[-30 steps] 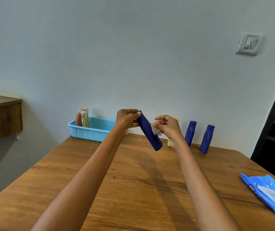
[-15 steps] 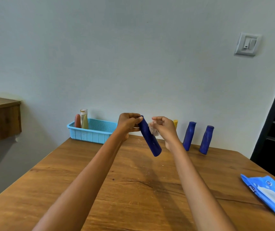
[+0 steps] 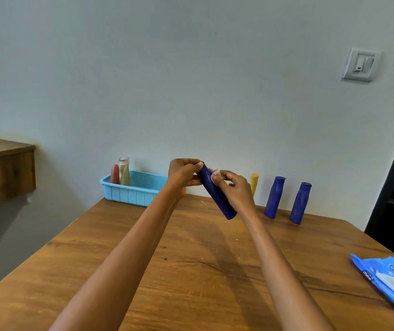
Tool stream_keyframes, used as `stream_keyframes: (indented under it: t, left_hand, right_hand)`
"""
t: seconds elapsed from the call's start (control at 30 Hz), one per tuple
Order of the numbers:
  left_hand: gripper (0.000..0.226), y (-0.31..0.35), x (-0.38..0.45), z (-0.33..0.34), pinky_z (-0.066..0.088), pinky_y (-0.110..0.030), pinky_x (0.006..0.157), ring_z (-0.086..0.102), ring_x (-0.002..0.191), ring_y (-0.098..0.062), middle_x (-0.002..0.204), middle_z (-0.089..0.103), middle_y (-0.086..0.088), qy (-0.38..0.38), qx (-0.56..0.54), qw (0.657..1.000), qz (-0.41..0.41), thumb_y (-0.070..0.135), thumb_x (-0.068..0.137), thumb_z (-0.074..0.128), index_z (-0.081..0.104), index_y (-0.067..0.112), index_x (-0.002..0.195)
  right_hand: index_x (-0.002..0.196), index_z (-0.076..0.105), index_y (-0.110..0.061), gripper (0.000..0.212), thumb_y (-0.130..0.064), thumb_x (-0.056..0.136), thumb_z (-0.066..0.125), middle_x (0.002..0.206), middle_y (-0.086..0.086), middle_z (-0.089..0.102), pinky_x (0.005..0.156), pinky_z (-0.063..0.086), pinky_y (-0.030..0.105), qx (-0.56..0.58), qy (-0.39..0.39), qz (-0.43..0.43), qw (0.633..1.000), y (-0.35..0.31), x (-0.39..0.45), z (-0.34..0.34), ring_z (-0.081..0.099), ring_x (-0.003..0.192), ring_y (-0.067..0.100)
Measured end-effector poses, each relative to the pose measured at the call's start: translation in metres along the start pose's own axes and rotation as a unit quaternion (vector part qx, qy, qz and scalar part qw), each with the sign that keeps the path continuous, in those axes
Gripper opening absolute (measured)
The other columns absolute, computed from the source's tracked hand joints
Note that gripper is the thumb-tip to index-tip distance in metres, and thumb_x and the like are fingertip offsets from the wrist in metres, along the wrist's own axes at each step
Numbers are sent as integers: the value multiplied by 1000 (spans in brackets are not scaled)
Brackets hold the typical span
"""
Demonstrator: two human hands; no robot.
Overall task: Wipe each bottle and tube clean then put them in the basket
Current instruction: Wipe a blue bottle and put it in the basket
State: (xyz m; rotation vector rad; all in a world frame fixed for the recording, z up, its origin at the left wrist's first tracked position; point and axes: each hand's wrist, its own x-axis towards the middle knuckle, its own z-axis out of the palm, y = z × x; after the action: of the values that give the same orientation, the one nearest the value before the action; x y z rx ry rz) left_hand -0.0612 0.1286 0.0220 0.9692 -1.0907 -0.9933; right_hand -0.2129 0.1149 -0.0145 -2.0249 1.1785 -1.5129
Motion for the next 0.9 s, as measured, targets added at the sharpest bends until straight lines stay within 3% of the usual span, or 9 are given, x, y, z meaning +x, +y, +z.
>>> stream_keyframes:
  t: [0.1,0.17,0.27,0.33,0.4,0.47,0.57,0.67,0.9]
  left_hand:
    - [15,5,0,-3,59,-32,67,66,82,-25,96,64,-13,4,-4,1000,11,4,88,61,61,3,103]
    - [15,7,0,-5,57,-28,64,65,82,-25,96,63,-13,12,-4,1000,13,3,88,60,61,3,103]
    - [14,8,1,-5,58,-25,59,66,78,-22,94,63,-11,21,-3,1000,20,3,89,60,61,4,103]
    - [18,6,3,-1,58,-30,65,66,82,-24,96,64,-13,21,26,999,27,4,88,61,62,2,106]
    - [22,1,4,4,59,-36,72,67,85,-26,96,66,-13,23,49,998,33,5,87,63,63,1,108]
    - [24,-4,3,9,59,-38,73,68,82,-26,93,67,-14,35,46,997,41,5,86,63,64,-1,109]
    - [24,-4,4,9,59,-35,71,69,76,-24,91,68,-14,54,25,997,54,7,87,63,63,-2,108]
    - [23,1,4,4,58,-27,65,68,82,-25,96,66,-14,68,-5,996,60,7,88,61,62,1,111]
    - [26,6,7,-3,55,-21,60,63,95,-25,102,64,-13,98,-53,991,73,5,88,61,61,2,114]
  right_hand:
    - [112,65,-17,35,-42,90,56,104,-7,68,75,51,25,13,-13,26,1000,6,-6,-8,62,92,11]
    - [90,67,-16,28,-39,93,53,82,-5,66,64,45,19,-23,-25,64,997,14,-9,-14,58,73,7]
    - [64,55,-12,40,-36,95,49,58,0,52,61,38,28,-118,1,125,985,21,-9,-20,45,55,12]
    - [73,61,-12,34,-35,95,48,63,-3,55,60,38,24,-114,59,118,985,19,-6,-20,49,61,11]
    - [96,67,-15,25,-31,96,49,80,-7,62,62,41,18,-95,118,46,987,6,-5,-15,56,78,9]
    - [109,67,-20,25,-31,97,49,106,-5,68,85,45,24,-114,130,-62,983,-3,-2,-6,55,109,15]
    - [131,54,-26,37,-38,98,40,138,-6,51,113,19,38,-201,67,-153,965,-5,-4,13,26,140,18]
    - [139,45,-23,50,-45,98,26,143,-4,46,117,8,41,-255,77,-196,944,3,-11,24,14,142,15]
    - [130,56,-18,44,-40,98,34,129,-3,59,117,10,42,-321,141,-193,916,36,-21,13,31,138,21]
